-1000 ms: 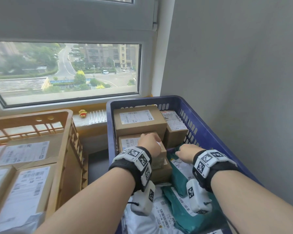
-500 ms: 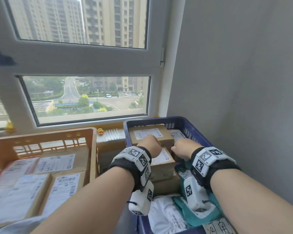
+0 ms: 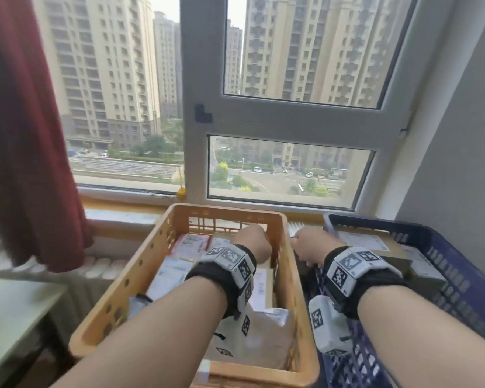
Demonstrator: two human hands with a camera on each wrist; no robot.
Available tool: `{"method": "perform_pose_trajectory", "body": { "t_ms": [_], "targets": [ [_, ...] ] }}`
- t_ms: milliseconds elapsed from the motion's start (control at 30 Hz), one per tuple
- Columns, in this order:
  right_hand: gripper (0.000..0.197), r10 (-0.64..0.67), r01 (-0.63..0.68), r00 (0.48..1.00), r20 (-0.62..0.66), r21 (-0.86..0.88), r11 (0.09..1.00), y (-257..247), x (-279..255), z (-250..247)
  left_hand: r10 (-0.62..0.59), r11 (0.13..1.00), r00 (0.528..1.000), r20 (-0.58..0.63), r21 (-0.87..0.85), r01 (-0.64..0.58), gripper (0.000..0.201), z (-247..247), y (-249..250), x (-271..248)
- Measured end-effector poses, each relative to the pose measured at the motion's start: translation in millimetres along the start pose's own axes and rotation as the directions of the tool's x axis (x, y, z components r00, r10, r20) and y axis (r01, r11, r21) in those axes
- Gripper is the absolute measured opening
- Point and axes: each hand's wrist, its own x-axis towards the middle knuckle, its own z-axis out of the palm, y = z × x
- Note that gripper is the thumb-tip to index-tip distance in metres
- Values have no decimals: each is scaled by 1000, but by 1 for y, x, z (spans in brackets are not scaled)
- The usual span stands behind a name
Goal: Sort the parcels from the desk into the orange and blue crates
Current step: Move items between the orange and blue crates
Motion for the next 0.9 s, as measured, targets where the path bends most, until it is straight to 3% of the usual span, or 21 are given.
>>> {"method": "perform_pose_trajectory", "body": {
  "t_ms": [233,600,900],
  "targets": [
    [33,-188,188,982,8,26,982,-143,-21,24,-158,987,981,-114,12,161,27,-81,-114,-53],
    [36,-438,436,897,59,42,899,-330,-83,77,-368,928,901,-230,-28,372,21,-166,-266,-157],
    [24,-627,626,775,76,44,779,-464,-138,114,-536,836,763,-362,-107,538,32,-218,-371,-234]
  ]
}}
